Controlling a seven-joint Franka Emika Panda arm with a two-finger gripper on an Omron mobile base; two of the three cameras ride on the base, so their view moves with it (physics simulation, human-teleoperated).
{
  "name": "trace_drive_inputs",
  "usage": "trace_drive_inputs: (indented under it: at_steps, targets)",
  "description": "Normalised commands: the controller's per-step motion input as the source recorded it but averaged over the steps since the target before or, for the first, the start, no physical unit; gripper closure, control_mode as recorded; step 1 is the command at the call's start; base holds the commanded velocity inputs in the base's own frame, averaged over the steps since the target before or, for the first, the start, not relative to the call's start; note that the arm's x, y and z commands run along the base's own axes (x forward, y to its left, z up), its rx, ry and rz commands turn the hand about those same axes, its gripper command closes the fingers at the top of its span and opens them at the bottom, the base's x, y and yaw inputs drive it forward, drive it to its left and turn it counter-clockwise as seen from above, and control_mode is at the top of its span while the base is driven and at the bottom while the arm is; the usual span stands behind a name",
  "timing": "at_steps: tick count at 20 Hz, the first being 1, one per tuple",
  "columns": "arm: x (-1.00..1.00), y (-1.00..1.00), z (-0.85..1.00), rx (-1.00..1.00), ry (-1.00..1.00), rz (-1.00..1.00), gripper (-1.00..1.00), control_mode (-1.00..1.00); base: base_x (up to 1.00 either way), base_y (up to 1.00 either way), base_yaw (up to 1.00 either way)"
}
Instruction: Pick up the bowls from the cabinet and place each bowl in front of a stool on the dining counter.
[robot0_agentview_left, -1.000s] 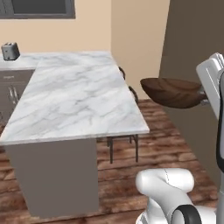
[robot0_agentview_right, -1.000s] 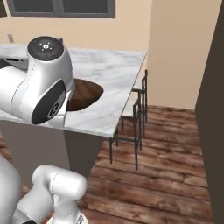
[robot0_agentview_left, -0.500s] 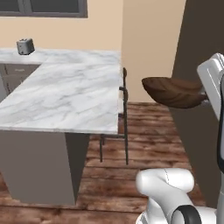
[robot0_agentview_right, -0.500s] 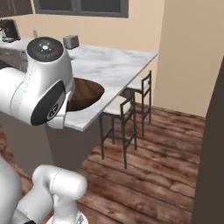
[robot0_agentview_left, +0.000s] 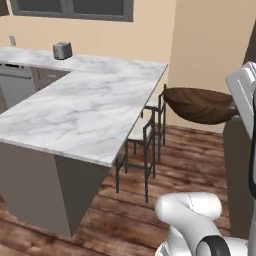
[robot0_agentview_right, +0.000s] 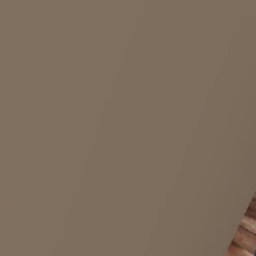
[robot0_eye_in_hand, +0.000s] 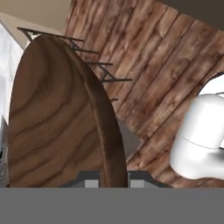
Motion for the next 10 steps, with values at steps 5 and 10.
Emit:
trace_drive_inputs:
  at_steps: [5, 10]
  targets:
    - [0.0, 0.0, 0.0, 0.0, 0.0, 0.0, 1.0, 1.0, 0.67, -0.97, 0.45]
    - [0.0, 0.0, 0.0, 0.0, 0.0, 0.0, 1.0, 1.0, 0.72, -1.0, 0.43]
